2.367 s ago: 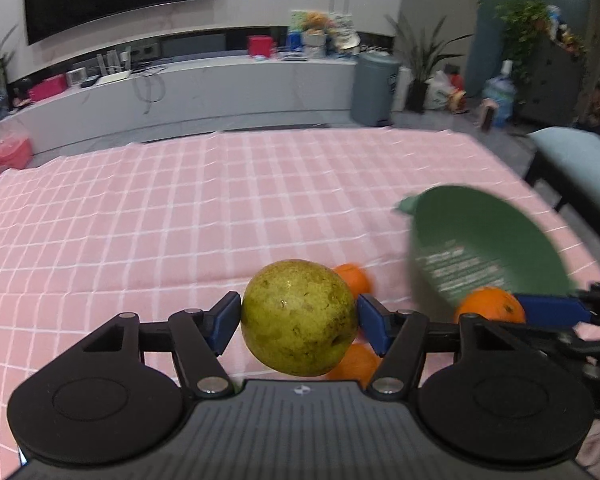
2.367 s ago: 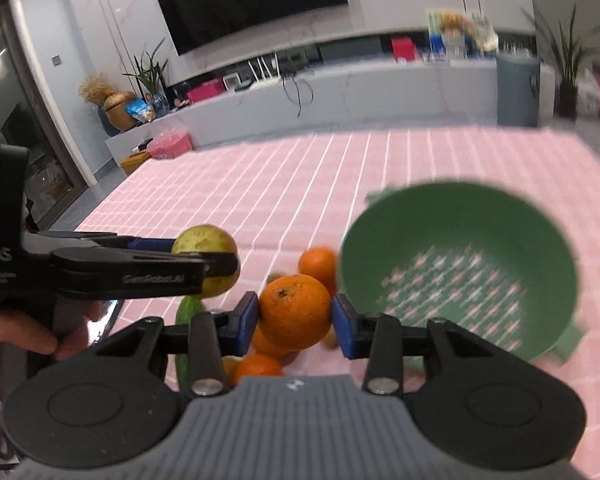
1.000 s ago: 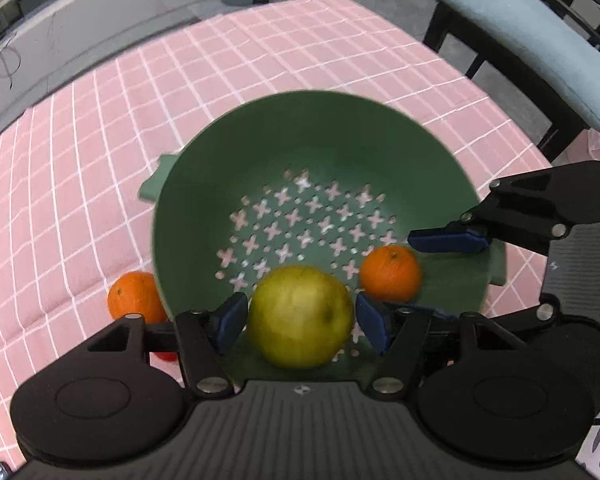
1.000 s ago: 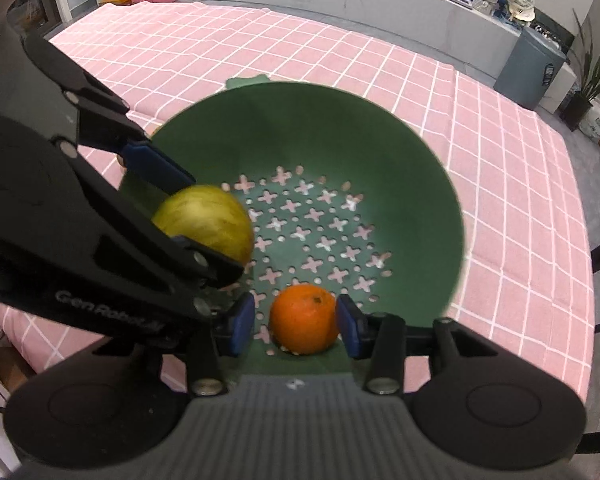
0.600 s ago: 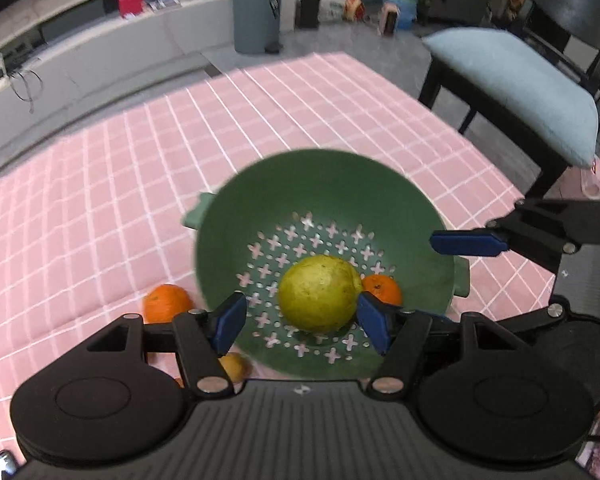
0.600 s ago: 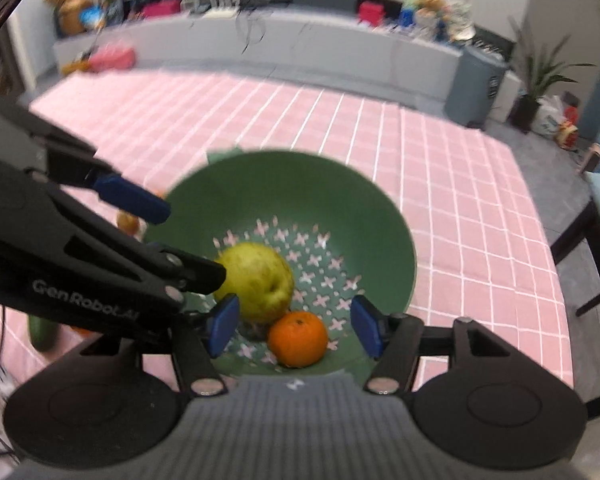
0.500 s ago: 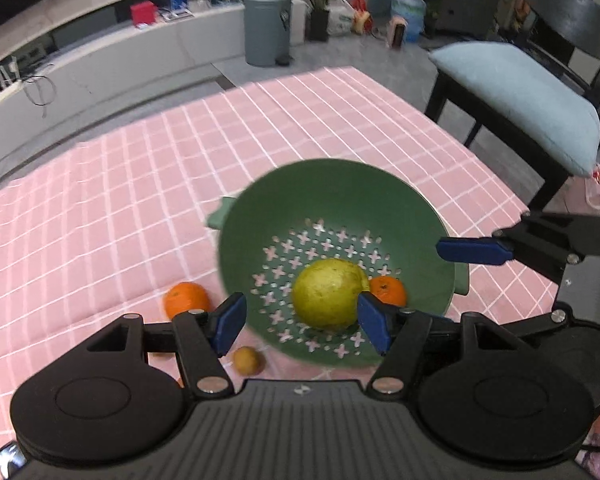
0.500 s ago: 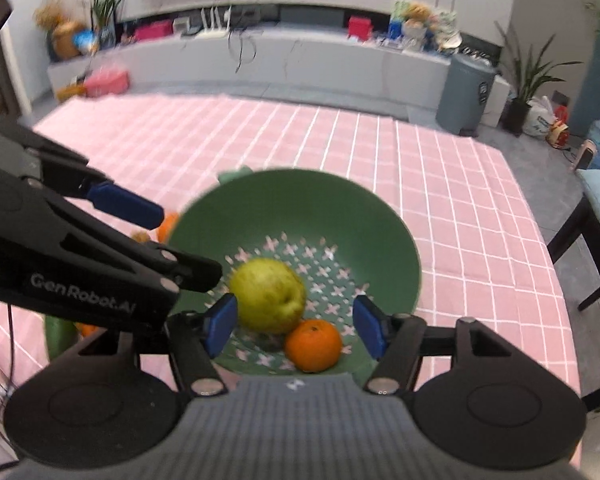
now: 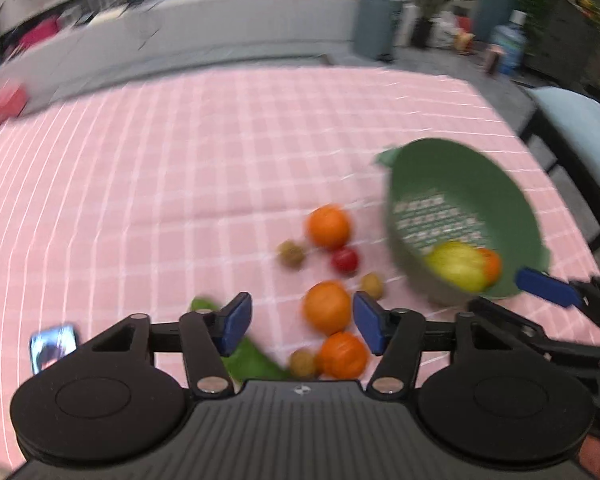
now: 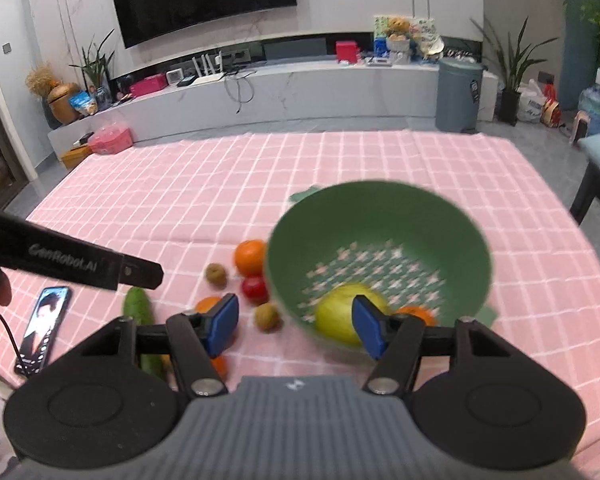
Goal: Organize fruits
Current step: 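Lift both open tools out of the colander, then grasp the cucumber with the left tool while the right tool grasps another orange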
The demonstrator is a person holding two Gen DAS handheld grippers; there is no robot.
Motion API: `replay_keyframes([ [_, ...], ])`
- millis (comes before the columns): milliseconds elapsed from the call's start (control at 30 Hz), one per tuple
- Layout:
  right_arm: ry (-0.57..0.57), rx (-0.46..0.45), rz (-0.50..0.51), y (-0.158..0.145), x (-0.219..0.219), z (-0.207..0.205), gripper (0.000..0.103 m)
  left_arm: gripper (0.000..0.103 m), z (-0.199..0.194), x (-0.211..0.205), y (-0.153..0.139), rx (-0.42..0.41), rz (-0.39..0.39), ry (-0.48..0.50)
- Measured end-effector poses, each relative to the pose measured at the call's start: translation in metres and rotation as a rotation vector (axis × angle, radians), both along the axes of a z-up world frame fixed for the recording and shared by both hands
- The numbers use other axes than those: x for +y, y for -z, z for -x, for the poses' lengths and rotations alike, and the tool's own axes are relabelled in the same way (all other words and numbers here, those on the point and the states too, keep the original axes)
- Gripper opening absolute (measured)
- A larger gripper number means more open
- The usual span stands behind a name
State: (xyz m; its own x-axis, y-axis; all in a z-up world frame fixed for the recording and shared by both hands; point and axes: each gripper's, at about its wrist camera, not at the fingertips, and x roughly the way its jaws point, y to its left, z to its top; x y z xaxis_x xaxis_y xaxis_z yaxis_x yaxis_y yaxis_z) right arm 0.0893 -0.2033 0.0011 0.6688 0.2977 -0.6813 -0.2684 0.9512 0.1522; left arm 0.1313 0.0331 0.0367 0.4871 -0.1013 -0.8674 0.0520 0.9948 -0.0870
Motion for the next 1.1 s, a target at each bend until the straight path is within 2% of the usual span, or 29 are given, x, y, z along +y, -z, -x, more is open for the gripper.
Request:
replay_keyframes([
  [133, -0.022, 0.028, -0.001, 0.014, 0.017, 0.004, 0.054, 0.066, 0.001, 0.021, 0.021, 0.059, 0.012, -0.104],
  [300, -0.049, 0.068, -0.003, 0.031, 0.033, 0.002, 0.054, 0.066, 0.003, 0.038, 0.046, 0.100, 0.032, -0.212],
  [400, -0.048, 0.102, -0.027, 0.040, 0.038, -0.005, 0.054, 0.066, 0.004, 0.047, 0.063, 0.131, 0.085, -0.262],
  [467, -0.045, 0.123, -0.031, 0.046, 0.043, -0.010, 0.054, 0.066, 0.004, 0.049, 0.072, 0.143, 0.094, -0.296],
  [833, -0.037, 0.199, -0.062, 0.071, 0.056, -0.028, 0.054, 0.067, -0.003, 0.045, 0.094, 0.161, 0.104, -0.332],
  [1033, -0.031, 0.232, -0.131, 0.076, 0.053, -0.035, 0.054, 0.067, -0.010, 0.038, 0.099, 0.147, 0.079, -0.325],
  [1100, -0.040, 0.255, -0.155, 0.079, 0.054, -0.037, 0.054, 0.061, -0.008, 0.036, 0.098, 0.140, 0.074, -0.320],
])
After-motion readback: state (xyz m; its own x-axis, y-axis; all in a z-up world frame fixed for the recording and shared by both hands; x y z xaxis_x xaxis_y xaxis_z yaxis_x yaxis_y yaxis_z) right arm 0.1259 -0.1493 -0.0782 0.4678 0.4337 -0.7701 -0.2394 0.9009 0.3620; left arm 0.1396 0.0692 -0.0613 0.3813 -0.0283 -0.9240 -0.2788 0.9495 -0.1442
